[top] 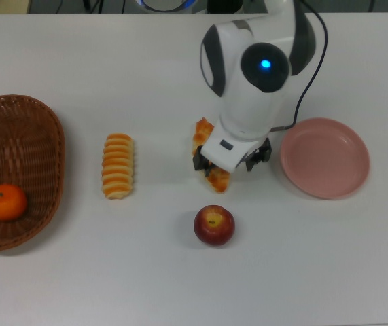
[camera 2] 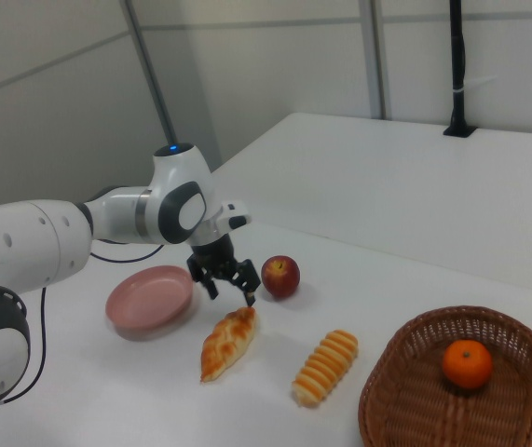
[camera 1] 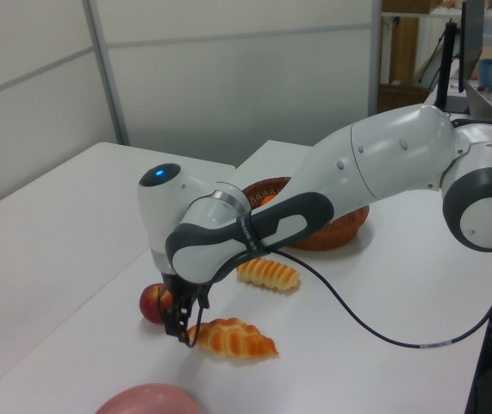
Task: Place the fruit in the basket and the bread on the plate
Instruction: 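Move the gripper to the croissant and grasp it, then carry the croissant onto the pink plate and release it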
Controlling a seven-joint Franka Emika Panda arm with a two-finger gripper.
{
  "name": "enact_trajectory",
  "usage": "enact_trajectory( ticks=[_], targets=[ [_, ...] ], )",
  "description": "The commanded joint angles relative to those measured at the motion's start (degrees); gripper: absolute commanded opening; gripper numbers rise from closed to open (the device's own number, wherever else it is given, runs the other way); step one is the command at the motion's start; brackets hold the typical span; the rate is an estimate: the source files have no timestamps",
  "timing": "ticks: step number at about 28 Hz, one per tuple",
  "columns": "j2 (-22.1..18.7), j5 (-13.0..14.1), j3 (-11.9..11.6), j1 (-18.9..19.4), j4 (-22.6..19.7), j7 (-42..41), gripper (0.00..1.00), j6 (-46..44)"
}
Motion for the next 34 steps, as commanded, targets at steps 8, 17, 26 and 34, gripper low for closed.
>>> enact_trajectory(
  ticks=[8, 17, 26, 34],
  targets=[
    [-0.4, -8.5, 0.3, 2.2, -5.8, 0.1, 0.61, -5.4],
    [-0.4, -10.1, 0.3, 2.4, -5.3, 3.6, 0.00, -5.7],
    [-3.3, -9.1, 0.4, 2.2, -4.1, 4.0, 0.00, -5.9],
    [-4.6, -8.5, 4.5, 2.3, -1.2, 6.9, 0.00, -5.7]
  ],
)
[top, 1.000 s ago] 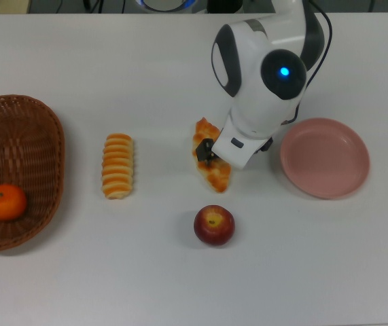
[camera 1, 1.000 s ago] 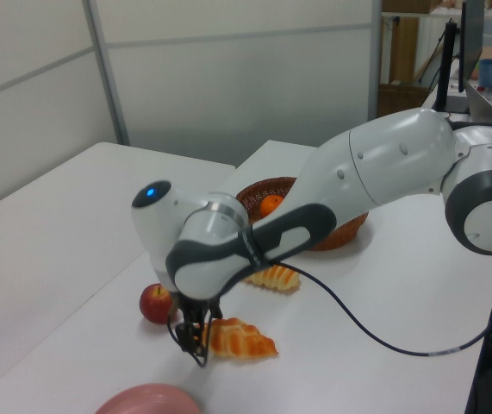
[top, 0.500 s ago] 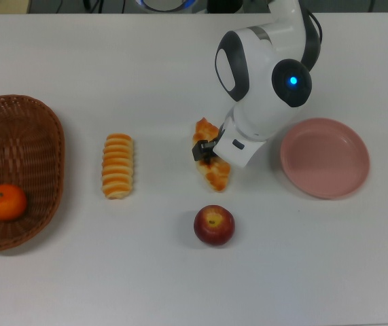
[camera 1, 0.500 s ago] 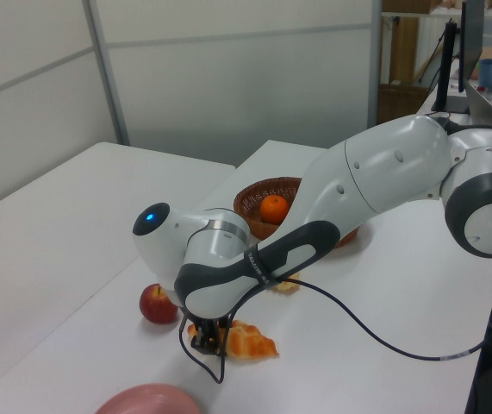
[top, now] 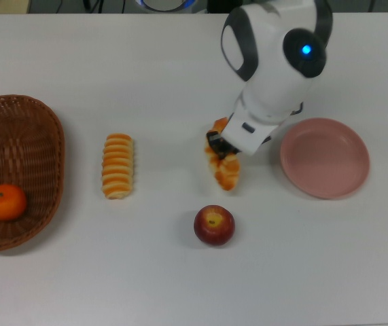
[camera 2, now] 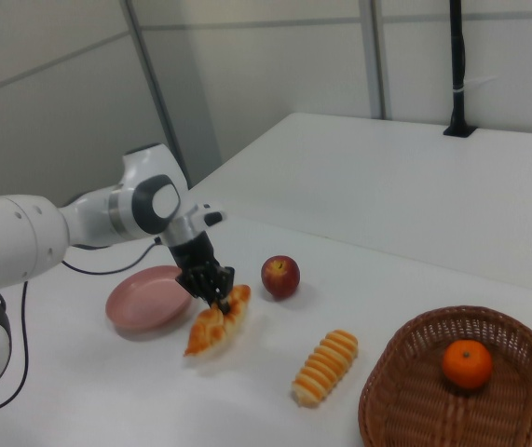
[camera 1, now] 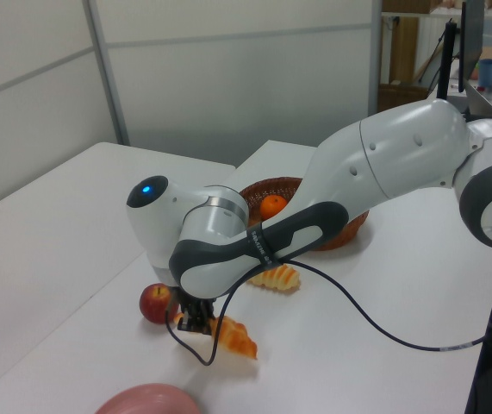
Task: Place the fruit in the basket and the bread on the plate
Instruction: 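Carry the croissant onto the pink plate and release it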
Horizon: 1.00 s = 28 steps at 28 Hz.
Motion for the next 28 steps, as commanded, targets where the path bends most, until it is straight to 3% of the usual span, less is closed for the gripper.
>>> enact_trajectory(
  ticks=[1, 4, 5, 10, 15, 17, 26, 28],
  targets=[
    [-1.3, 0.6, 3.2, 0.3, 1.7, 3.0, 0.00, -1.0],
    [-1.1, 0.1, 5.5, 0.3, 2.0, 4.8, 0.00, -0.3],
    [-1.0, -0.3, 7.9, 0.3, 2.2, 5.8, 0.00, 0.0],
    [-0.7, -0.5, 12.5, 1.4, 3.0, 6.7, 0.00, 3.6],
    [0.9, -0.7, 13.1, 4.3, 2.8, 6.8, 0.00, 13.0],
    [2.3, -1.1, 13.0, 5.6, 2.8, 6.7, 0.13, 17.3],
    [4.3, -4.7, 12.9, 5.8, 2.3, 6.7, 0.16, 19.7],
    [4.3, -4.6, 12.7, 5.8, 2.3, 6.7, 0.49, 19.4]
  ],
)
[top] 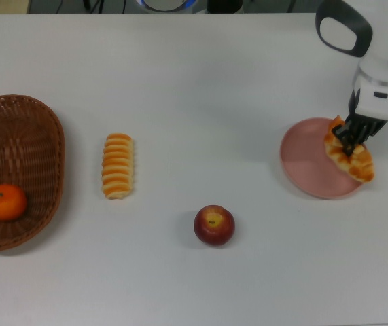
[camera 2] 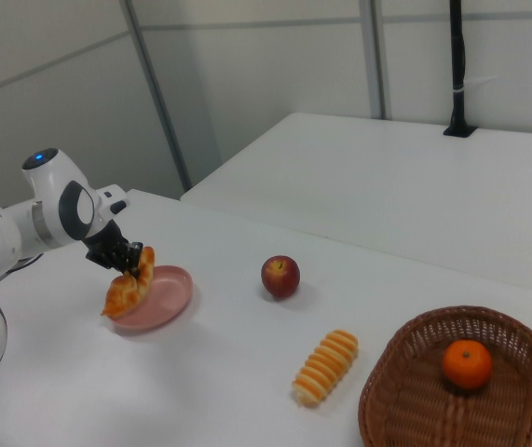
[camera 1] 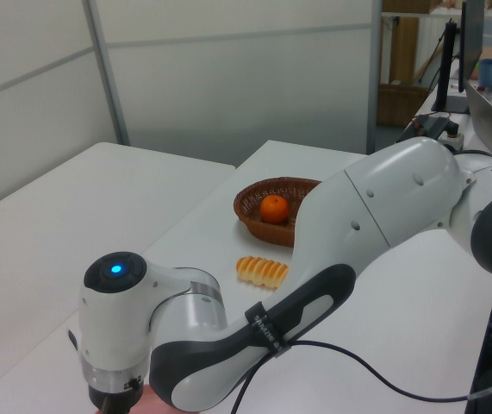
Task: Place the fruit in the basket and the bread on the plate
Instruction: 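Carry the croissant onto the pink plate and release it, then move the gripper down to the red apple and grasp it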
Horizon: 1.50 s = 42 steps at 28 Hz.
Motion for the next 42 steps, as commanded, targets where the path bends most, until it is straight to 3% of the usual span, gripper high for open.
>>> enact_trajectory(
  ticks=[1, 2, 11, 15, 18, 24, 31, 33, 38, 42],
  targets=[
    [-0.7, -1.2, -0.6, -0.2, -0.5, 0.7, 0.74, 0.5],
    [-0.7, -1.1, -0.6, -0.2, -0.5, 0.8, 1.00, 0.5],
    [-2.1, 0.1, -0.6, -1.3, -0.2, 6.6, 1.00, 0.0],
    [-4.4, 2.3, -0.6, -1.6, -0.1, 6.5, 1.00, -4.7],
    [-7.6, 4.4, -0.6, -3.3, 0.0, 6.1, 1.00, -11.1],
    [-10.9, 4.8, -0.7, -8.9, 0.1, 5.6, 1.00, -16.3],
    [-8.4, 4.2, -1.2, -16.7, 0.1, -1.5, 1.00, -11.1],
    [-6.8, 3.8, -2.6, -18.3, 0.1, -1.8, 1.00, -5.9],
    [-3.4, 3.7, -5.7, -18.6, 0.0, -1.8, 1.00, 3.7],
    [-0.7, 2.1, -6.3, -18.6, 0.0, -1.8, 1.00, 8.7]
  ],
)
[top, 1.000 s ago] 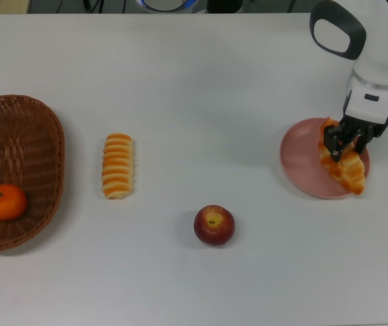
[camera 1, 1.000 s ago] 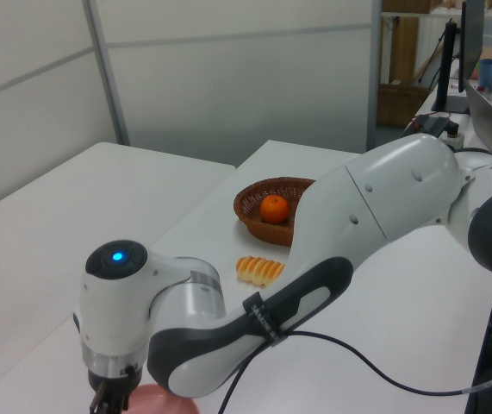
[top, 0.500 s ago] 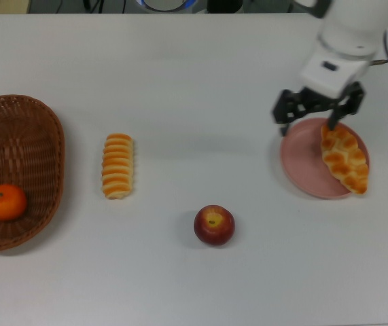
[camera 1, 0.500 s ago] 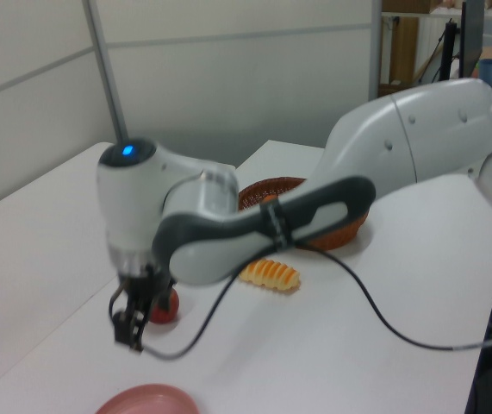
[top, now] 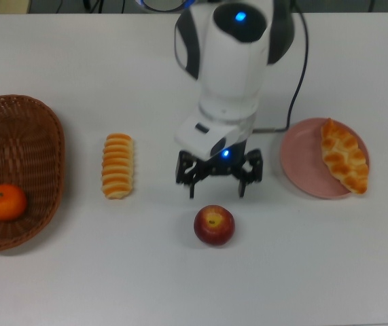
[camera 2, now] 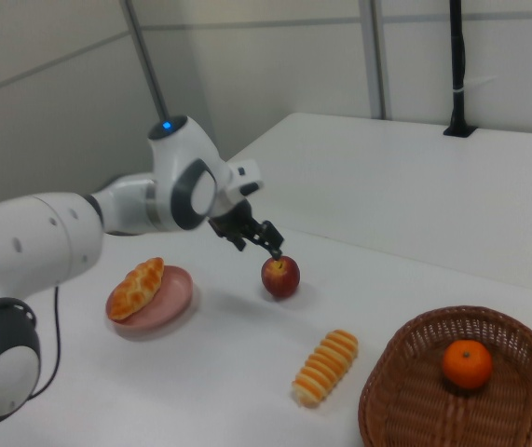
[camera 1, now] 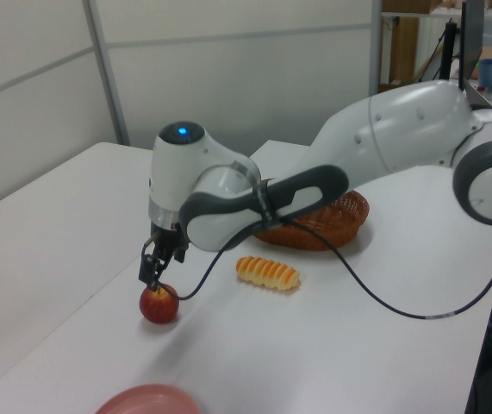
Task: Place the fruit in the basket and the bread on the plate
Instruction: 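Move the gripper down to the red apple and grasp it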
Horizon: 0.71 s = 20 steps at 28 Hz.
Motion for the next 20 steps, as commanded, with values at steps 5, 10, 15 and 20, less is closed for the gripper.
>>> enact_trajectory(
  ticks=[5, 10, 15, 20],
  targets=[
    [4.8, -3.4, -1.3, 1.2, -0.4, -0.2, 1.00, 7.3],
    [5.3, -3.5, -1.3, 1.4, -0.4, -0.2, 1.00, 8.5],
    [7.4, -5.7, -1.4, 1.4, -0.4, -0.1, 1.00, 13.0],
    [9.0, -10.0, -2.2, 1.2, -0.4, -0.1, 1.00, 15.8]
  ],
)
